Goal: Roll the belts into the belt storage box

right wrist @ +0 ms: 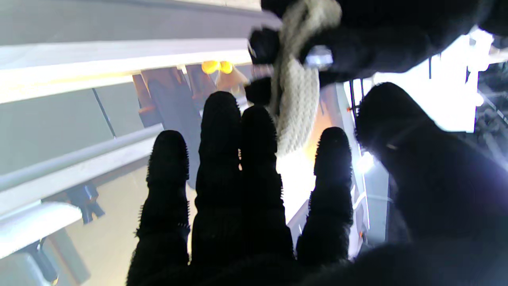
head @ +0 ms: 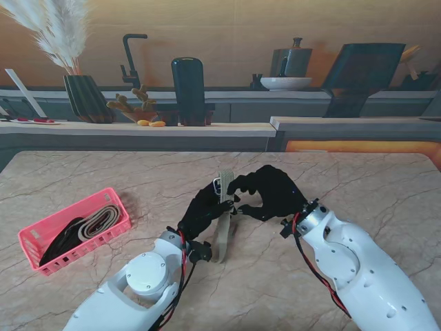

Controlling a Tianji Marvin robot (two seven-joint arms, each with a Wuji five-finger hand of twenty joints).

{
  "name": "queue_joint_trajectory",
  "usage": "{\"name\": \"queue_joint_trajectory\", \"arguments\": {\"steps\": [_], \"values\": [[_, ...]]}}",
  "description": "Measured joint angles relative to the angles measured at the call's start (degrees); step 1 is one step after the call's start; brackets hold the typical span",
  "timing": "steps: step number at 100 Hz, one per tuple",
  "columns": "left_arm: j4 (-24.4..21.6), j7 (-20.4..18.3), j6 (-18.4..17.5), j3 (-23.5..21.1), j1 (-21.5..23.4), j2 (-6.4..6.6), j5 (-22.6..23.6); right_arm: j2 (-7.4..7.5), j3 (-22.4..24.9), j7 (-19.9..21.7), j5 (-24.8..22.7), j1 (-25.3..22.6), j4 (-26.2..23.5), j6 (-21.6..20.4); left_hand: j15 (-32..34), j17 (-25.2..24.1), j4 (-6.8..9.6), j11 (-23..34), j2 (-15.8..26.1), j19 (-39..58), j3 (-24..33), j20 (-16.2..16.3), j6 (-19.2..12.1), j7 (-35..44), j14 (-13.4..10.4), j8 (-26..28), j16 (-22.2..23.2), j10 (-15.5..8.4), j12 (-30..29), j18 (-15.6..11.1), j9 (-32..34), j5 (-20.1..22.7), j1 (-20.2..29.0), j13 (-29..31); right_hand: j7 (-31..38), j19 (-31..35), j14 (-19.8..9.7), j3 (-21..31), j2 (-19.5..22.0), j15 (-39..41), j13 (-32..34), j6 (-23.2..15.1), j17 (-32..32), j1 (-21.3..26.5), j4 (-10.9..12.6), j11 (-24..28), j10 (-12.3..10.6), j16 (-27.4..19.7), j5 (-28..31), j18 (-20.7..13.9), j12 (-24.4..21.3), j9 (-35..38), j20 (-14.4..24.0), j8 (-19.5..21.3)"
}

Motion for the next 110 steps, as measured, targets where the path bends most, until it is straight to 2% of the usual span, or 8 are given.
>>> {"name": "queue_joint_trajectory", "arguments": {"steps": [18,31,39,52,68,92,99,110], "values": [[0.98,1.97,-0.59,0.80,-0.74,-0.23,5.56,-0.31,3.07,-0.90,-0.31,-3.16,-3.95,3.68,1.83,-1.46,0.00,1.71,0.02,0.78,-1.90,1.55,-2.29,2.89,0.18,3.67,1.67,-0.86,6.46,0.32,0.00,-0.07,0.68,-0.68,-3.28,1.01,-0.17,-5.74,3.95,2.78,-2.33,7.93,0.08,-3.15,-0.03,1.43,0.34,1.51,-5.40,-0.24,1.82,-7.73,1.58,0.65],[2.41,3.69,-2.54,1.82,-1.46,-0.22,11.96,-0.09,4.16,11.96,11.36,-4.16,-6.37,8.51,2.85,-2.09,0.00,2.88,0.02,1.27,-2.56,2.00,-3.60,4.72,0.20,6.51,2.27,-1.37,10.33,0.34,0.00,-0.16,1.21,-1.65,-8.57,1.55,-0.16,-17.14,7.75,5.72,-4.05,15.15,-0.11,-3.55,2.04,3.67,3.32,3.91,-14.40,-0.69,5.39,-17.99,4.29,0.64],[3.29,4.35,-3.76,2.48,-1.96,-0.19,14.27,0.11,4.01,13.84,13.97,-4.20,-6.45,9.93,3.32,-2.12,0.00,2.98,0.03,1.27,-2.57,2.01,-3.93,4.86,0.21,7.22,2.28,-1.51,11.38,0.37,0.00,-0.17,1.21,-2.04,-10.33,2.21,-0.16,-19.62,7.92,9.71,-4.37,16.77,-0.07,-3.46,2.24,5.45,4.51,6.20,-15.34,-0.75,7.28,-19.64,5.62,0.78],[3.98,4.20,-4.68,3.12,-2.49,-0.03,15.32,0.36,3.10,13.28,13.00,-3.25,-5.14,10.78,3.36,-2.16,0.00,3.07,0.03,1.27,-2.58,2.01,-4.16,5.33,0.21,7.27,2.28,-1.53,12.26,0.37,0.00,-0.17,1.21,-2.08,-10.96,4.24,-1.45,-19.74,7.92,16.45,-4.32,16.78,1.49,-2.15,2.81,9.97,4.49,10.31,-15.30,-0.83,10.97,-18.96,7.05,1.80],[4.27,3.62,-5.15,3.49,-2.77,0.23,16.75,0.60,1.71,20.13,23.92,-0.94,-3.23,11.07,3.36,-2.22,0.00,3.09,0.03,1.27,-2.58,2.01,-4.30,5.35,0.21,7.85,2.29,-1.54,12.79,0.41,0.00,-0.17,1.21,-2.08,-10.03,6.52,-1.92,-8.09,6.12,20.38,-0.91,15.82,3.53,0.63,2.82,12.32,3.82,12.54,-12.93,-0.88,12.67,-14.70,7.84,2.58],[4.50,1.82,-5.53,3.66,-3.11,0.71,16.87,0.91,0.15,23.25,25.95,1.33,-2.14,11.06,3.36,-2.22,0.00,3.11,0.03,1.27,-2.58,2.01,-4.42,6.88,0.24,8.71,2.29,-1.55,13.06,0.56,0.00,-0.18,1.22,-2.09,-5.30,7.73,-1.85,-1.38,6.12,20.45,3.05,12.37,5.61,2.45,2.82,12.23,5.15,12.64,-3.32,-0.89,12.69,-8.92,8.41,3.03],[4.61,1.66,-5.71,3.68,-3.12,0.87,16.98,1.11,0.03,24.88,28.45,1.79,-2.02,11.17,3.36,-2.22,0.00,3.15,0.03,1.27,-2.59,2.01,-5.75,8.40,0.26,8.89,2.29,-1.71,13.48,0.59,0.00,0.24,1.23,-2.12,0.95,8.28,-1.24,-2.41,6.09,20.37,5.46,9.44,6.99,6.40,-2.90,10.60,6.77,12.64,0.21,-0.89,10.35,-5.36,8.41,-2.79],[4.72,1.53,-5.72,3.76,-3.12,0.98,17.00,1.38,-0.66,25.03,28.66,2.54,-1.68,11.43,3.36,-2.22,0.00,3.16,0.03,1.27,-2.59,1.92,-5.83,8.75,0.44,8.90,2.29,-1.79,13.59,0.62,0.00,0.89,1.41,-2.14,5.55,8.67,-0.26,-5.41,5.37,18.93,8.00,7.58,7.53,9.08,-3.58,8.17,6.83,11.88,4.34,-0.85,8.72,-0.90,8.41,-8.87]]}}
